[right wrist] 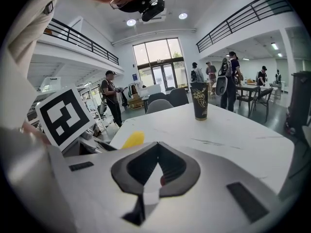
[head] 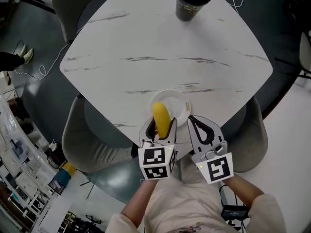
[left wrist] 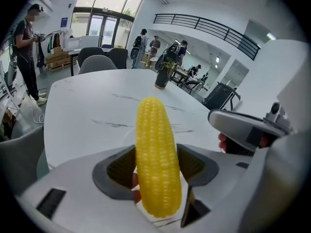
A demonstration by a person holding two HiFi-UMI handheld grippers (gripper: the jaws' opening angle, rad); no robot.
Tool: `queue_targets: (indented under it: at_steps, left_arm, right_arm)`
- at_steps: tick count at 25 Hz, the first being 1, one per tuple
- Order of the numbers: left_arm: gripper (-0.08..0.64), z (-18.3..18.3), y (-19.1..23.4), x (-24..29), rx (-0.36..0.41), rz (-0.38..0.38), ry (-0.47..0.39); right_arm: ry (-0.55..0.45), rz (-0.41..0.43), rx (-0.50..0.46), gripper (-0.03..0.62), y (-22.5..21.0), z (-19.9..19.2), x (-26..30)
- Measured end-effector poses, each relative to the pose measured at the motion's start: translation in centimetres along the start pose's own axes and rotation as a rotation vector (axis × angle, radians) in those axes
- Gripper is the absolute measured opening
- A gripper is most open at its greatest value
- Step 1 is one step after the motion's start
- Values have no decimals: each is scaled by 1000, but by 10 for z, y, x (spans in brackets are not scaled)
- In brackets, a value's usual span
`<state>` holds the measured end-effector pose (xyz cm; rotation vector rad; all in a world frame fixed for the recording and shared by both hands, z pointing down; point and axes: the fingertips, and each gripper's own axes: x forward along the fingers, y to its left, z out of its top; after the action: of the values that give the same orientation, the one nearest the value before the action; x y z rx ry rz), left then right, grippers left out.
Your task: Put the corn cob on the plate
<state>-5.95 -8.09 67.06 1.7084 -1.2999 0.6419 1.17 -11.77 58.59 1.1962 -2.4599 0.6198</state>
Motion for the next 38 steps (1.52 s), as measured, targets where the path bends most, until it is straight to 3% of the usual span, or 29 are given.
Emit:
queue_targets:
  at_steps: [14, 24, 38]
  left_arm:
    - [261, -5, 10, 40, 37, 107, 120]
    - [261, -2, 14, 41, 65, 171, 115]
    - [261, 1, 6, 26, 45, 128, 76]
  right_arm:
    - [29, -28, 61, 5, -16, -20, 10]
    - [27, -36, 65, 4, -19, -20, 4]
    - [-1, -28, 45, 4, -11, -10, -7]
